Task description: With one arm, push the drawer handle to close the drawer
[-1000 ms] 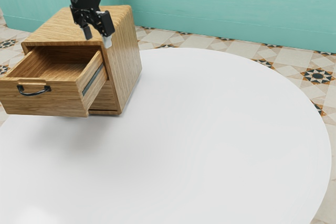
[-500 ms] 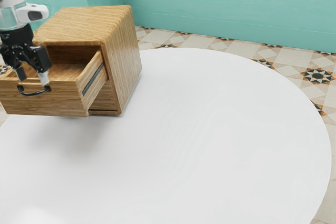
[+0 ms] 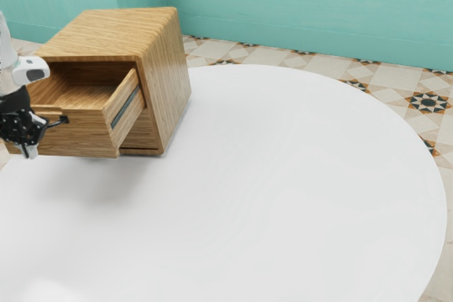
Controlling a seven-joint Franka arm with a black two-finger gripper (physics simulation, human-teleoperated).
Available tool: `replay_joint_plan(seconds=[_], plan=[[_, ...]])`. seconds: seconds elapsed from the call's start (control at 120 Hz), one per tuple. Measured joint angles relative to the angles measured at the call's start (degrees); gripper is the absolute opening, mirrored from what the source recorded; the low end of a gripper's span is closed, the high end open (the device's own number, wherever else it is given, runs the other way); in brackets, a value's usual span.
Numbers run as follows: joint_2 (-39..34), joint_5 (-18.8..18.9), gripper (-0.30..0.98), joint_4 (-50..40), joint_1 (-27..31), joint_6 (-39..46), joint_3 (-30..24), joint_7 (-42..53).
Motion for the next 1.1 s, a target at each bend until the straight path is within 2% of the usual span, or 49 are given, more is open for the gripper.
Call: replay_joint_plan(seconds=[0.467,1.1], plan=[[12.42,0.89,-0.10,8.89,0.08,3.95,1.37,-3.54],[22.94,0.96,-0.10,20.52,0.06,3.89,2.02,-2.33]])
